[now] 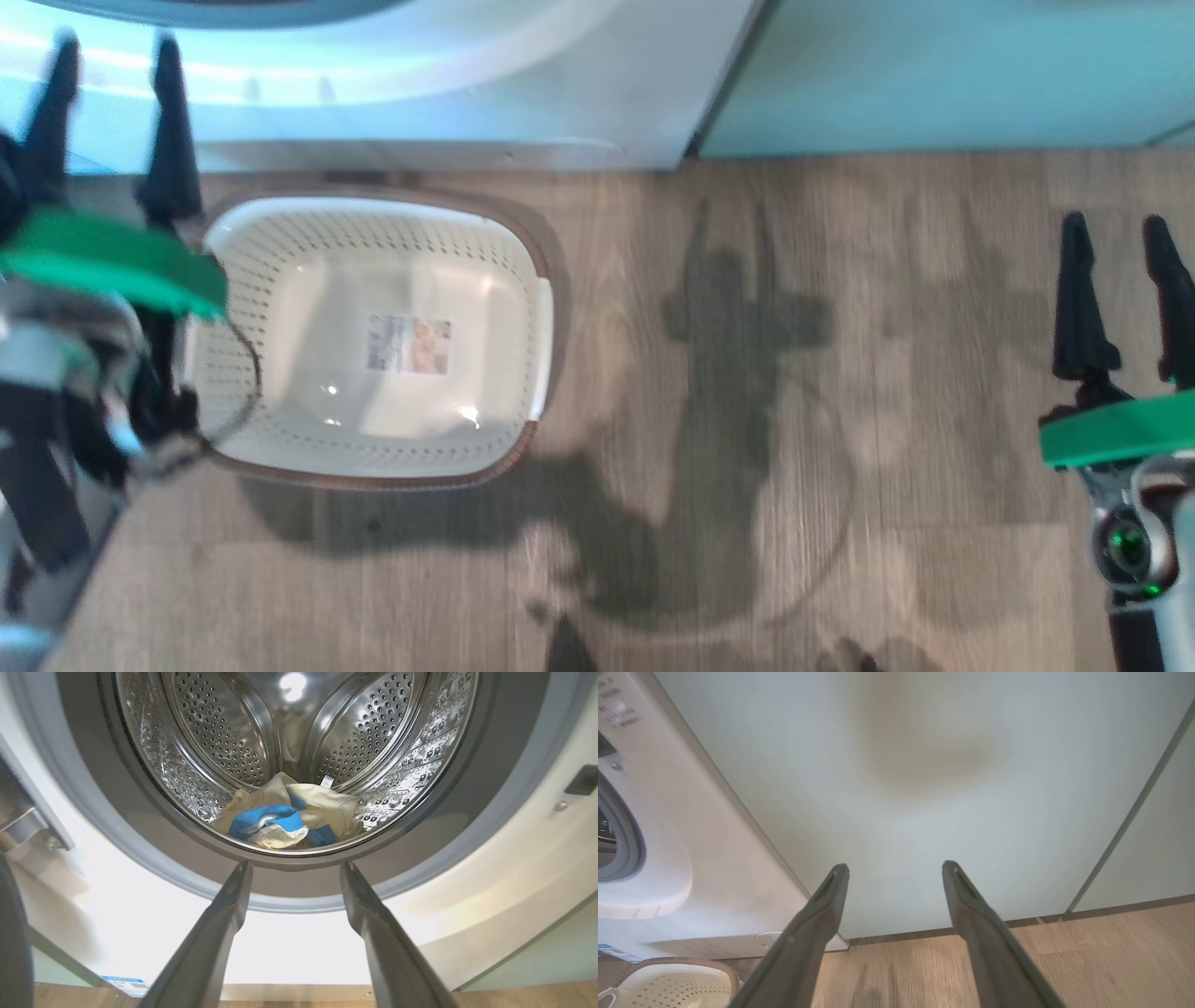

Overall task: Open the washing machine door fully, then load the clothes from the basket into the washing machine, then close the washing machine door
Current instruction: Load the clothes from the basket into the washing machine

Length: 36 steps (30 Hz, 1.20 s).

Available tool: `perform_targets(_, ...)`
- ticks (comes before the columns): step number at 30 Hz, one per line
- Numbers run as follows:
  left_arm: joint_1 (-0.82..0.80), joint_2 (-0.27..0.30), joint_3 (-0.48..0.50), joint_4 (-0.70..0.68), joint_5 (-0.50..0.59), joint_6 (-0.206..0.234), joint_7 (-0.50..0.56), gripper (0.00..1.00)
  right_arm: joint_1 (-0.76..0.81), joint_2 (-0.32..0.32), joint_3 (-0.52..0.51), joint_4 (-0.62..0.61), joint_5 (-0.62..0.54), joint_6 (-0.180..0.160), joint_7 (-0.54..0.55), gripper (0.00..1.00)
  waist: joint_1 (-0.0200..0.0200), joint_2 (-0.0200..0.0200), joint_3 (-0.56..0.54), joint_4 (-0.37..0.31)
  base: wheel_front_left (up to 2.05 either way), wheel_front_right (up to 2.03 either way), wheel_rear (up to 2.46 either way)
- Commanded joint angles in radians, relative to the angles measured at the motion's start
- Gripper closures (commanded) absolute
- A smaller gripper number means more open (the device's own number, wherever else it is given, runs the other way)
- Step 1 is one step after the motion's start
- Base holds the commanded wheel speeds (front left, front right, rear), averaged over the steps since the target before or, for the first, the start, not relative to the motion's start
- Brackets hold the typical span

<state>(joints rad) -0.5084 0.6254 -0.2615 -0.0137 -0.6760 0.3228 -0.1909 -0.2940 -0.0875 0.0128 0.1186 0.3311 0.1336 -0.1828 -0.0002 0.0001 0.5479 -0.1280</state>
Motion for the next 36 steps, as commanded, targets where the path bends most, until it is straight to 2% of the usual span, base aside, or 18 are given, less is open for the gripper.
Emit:
perform_targets(1, 0.021, 0.036, 0.052, -0.043, 0.004, 0.014, -0.013, 0.0, 0.028, -0.016, 0.005, -0.042, -0.01, -0.003, 0.009, 0.0, 0.0002, -0.0001, -0.046, 0.032, 0.0, 0.0, 0.0)
perform_targets(10, 0.254, -0.015, 0.03, -0.107, 0.051, 0.092, -0.053, 0.0, 0.125, -0.031, -0.026, -0.111, -0.043, -0.003, 0.089, 0.0, 0.0002, -0.0001, -0.191, 0.096, 0.0, 0.0, 0.0)
perform_targets(13, 0.308, -0.04, 0.021, -0.126, 0.06, 0.102, -0.06, 0.0, 0.155, -0.032, -0.026, -0.135, -0.05, -0.003, 0.114, 0.0, 0.0002, -0.0001, -0.228, 0.115, 0.0, 0.0, 0.0)
perform_targets(17, 0.363, -0.071, 0.014, -0.132, 0.063, 0.092, -0.066, 0.0, 0.191, -0.032, -0.022, -0.163, -0.057, -0.003, 0.142, 0.0, 0.0002, -0.0001, -0.277, 0.139, 0.0, 0.0, 0.0)
perform_targets(25, 0.433, -0.11, 0.018, -0.113, 0.054, 0.038, -0.07, 0.0, 0.257, -0.024, -0.029, -0.194, -0.065, -0.003, 0.178, 0.0, 0.0002, -0.0001, -0.353, 0.168, 0.0, 0.0, 0.0)
perform_targets(30, 0.475, -0.12, 0.039, -0.108, 0.072, -0.005, -0.071, 0.0, 0.302, -0.017, -0.027, -0.217, -0.068, -0.003, 0.197, 0.0, 0.0002, -0.0001, -0.4, 0.172, 0.0, 0.0, 0.0)
perform_targets(36, 0.528, -0.136, 0.06, -0.113, 0.095, -0.028, -0.071, 0.0, 0.347, -0.008, -0.026, -0.248, -0.073, -0.003, 0.213, 0.0, 0.0002, -0.0001, -0.443, 0.162, 0.0, 0.0, 0.0)
